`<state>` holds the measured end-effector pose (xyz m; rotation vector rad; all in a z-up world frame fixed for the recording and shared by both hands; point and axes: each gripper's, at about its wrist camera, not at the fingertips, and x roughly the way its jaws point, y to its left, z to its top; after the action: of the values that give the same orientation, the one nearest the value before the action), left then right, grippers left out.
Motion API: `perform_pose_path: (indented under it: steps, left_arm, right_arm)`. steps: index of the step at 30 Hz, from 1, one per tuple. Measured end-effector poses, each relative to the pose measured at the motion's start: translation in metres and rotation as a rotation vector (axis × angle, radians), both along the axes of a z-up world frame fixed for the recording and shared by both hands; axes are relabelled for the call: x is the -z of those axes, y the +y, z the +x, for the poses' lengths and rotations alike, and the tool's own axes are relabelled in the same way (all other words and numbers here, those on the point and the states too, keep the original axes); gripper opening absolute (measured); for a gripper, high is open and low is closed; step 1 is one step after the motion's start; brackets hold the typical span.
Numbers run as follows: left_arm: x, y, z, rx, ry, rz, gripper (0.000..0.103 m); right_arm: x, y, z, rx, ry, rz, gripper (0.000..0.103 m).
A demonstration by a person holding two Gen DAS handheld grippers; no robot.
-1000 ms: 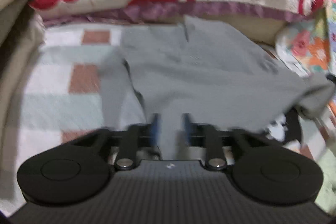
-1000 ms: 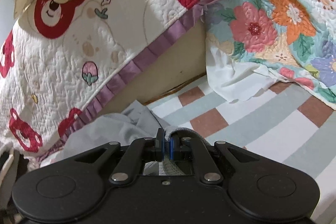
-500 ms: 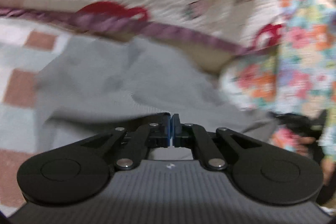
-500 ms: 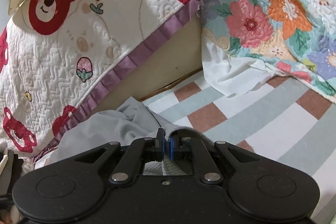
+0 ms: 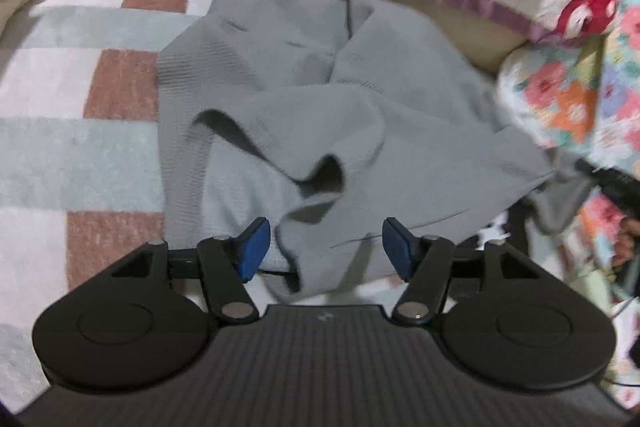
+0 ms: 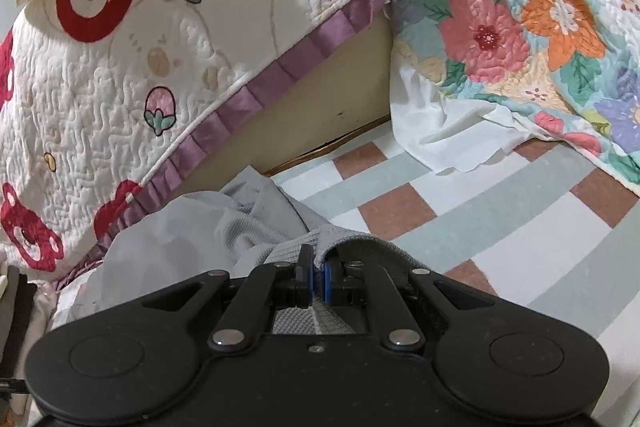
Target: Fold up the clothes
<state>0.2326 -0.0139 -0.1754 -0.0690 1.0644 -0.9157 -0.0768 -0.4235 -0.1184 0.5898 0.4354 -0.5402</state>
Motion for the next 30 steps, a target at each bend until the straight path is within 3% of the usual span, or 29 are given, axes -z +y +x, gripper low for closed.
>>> perform_pose_path:
  steps: [1,2,3,4,6,12,14,16,17,19,21,22,23,25,27,29,30]
  left_arm:
    - [0.0,-0.001,-0.003,0.027,0.011,-0.019,0.055]
    - [-0.001,-0.001,-0.006,0.057,0.024,-0.041,0.045]
    - [-0.001,-0.005,-0.009,0.101,0.049,-0.05,0.01]
    - [-0.002,-0.009,-0.013,0.141,0.057,-0.045,0.007]
    - [-0.007,-0.014,-0.026,0.184,0.017,-0.026,0.007]
    - [-0.021,-0.017,-0.044,0.184,-0.117,-0.004,0.01]
    - [-0.021,-0.021,-0.044,0.199,-0.13,-0.005,0.02]
    - [-0.016,-0.029,-0.041,0.204,-0.112,0.004,0.051]
    - [-0.012,-0.035,-0.038,0.181,-0.093,0.027,0.052]
    - [-0.003,-0.042,-0.03,0.108,-0.044,0.106,0.049]
    - [-0.002,-0.038,-0.026,0.079,-0.019,0.075,0.041]
    - [-0.003,-0.037,-0.026,0.083,-0.01,0.055,0.016]
    - [-0.005,-0.037,-0.026,0.09,-0.002,0.035,0.008]
    - [-0.01,-0.036,-0.029,0.094,-0.009,-0.01,0.007]
    - [-0.024,-0.031,-0.032,0.074,-0.054,-0.076,0.007]
    - [-0.042,-0.017,-0.028,0.005,-0.076,-0.186,0.007]
    - [-0.043,-0.01,-0.023,-0.037,-0.031,-0.263,0.007]
  right_arm:
    - [0.001,0.001,0.001,-0.005,0.002,-0.001,0.008]
    - [0.001,0.003,0.001,-0.013,0.006,-0.003,0.008]
    - [0.002,0.004,0.001,-0.02,0.01,-0.005,0.008]
    - [0.003,0.006,0.002,-0.029,0.015,-0.009,0.008]
    - [0.003,0.008,0.002,-0.047,0.026,-0.021,0.008]
    - [0.005,0.01,0.003,-0.065,0.047,-0.03,0.009]
    - [0.007,0.011,0.003,-0.07,0.054,-0.029,0.009]
    - [0.008,0.011,0.005,-0.074,0.061,-0.03,0.01]
    - [0.008,0.012,0.006,-0.076,0.064,-0.03,0.01]
    - [0.01,0.012,0.007,-0.077,0.072,-0.029,0.011]
    - [0.012,0.013,0.008,-0.077,0.082,-0.024,0.011]
    - [0.013,0.013,0.008,-0.08,0.087,-0.021,0.011]
    - [0.013,0.013,0.007,-0.085,0.09,-0.013,0.011]
    - [0.016,0.012,0.006,-0.093,0.097,0.013,0.018]
    - [0.02,0.01,0.004,-0.089,0.09,0.049,0.033]
    - [0.024,0.008,0.001,-0.083,0.076,0.083,0.036]
    - [0.027,0.006,-0.001,-0.08,0.066,0.103,0.036]
